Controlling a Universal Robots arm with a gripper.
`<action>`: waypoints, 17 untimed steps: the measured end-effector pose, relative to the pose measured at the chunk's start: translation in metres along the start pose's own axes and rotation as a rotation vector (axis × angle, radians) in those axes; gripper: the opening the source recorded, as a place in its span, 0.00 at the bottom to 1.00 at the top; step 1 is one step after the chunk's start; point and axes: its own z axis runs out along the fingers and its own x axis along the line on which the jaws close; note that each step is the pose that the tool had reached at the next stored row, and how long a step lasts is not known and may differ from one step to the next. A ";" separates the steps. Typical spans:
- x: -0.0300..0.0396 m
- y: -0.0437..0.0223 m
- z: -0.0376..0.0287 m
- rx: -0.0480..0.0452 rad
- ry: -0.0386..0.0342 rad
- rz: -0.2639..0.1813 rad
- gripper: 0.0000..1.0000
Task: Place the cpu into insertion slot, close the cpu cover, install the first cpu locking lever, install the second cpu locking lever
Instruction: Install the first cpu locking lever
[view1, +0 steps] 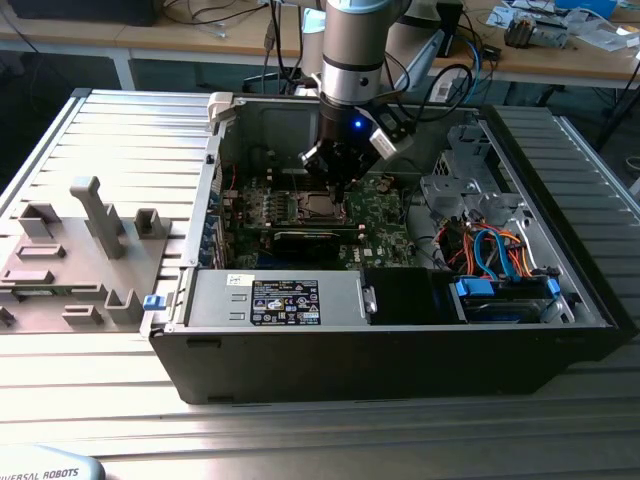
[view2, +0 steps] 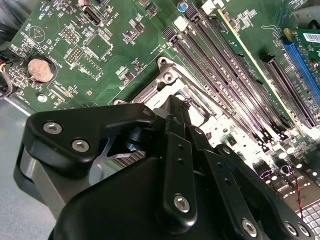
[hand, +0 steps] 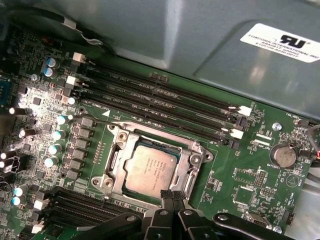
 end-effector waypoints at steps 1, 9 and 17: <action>0.0000 0.0000 0.0000 0.0001 -0.0001 -0.001 0.11; 0.0000 0.0000 0.0000 0.0001 -0.0008 -0.013 0.11; 0.0000 0.0000 0.0000 0.0003 -0.0017 -0.025 0.11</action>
